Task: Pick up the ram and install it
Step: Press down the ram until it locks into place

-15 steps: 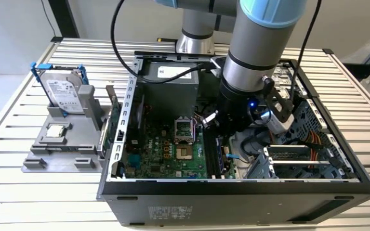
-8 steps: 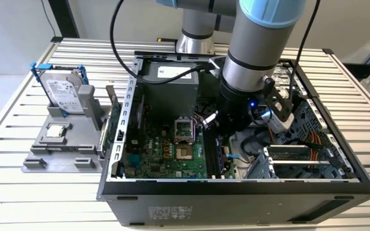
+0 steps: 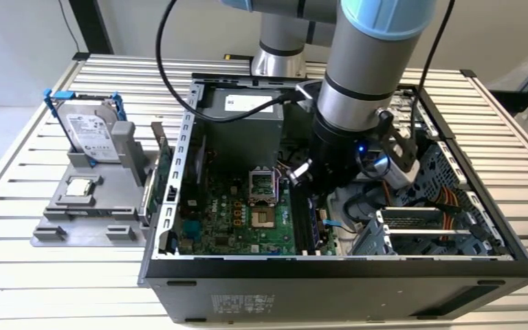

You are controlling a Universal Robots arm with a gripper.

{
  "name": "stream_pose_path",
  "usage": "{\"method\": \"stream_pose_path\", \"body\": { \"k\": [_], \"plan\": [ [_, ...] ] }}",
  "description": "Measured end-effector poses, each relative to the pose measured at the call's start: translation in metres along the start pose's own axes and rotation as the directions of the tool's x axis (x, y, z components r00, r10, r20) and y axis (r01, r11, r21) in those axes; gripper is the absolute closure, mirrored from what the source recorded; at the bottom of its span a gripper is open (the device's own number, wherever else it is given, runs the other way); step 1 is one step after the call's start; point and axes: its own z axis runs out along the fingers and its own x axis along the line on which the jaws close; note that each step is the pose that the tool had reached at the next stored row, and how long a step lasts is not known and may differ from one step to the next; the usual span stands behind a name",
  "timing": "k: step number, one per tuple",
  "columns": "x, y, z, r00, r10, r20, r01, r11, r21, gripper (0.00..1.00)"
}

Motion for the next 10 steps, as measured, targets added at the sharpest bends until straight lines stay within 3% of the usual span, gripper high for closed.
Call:
{"method": "stream_pose_path", "body": {
  "k": [5,10],
  "plan": [
    [0.0,0.0,0.0001,0.9976,-0.069,0.0016,0.069,0.9976,0.0006,1.0],
    [0.0,0.0001,0.0002,0.9904,-0.138,0.0044,0.138,0.9904,0.001,1.0]
  ]
}}
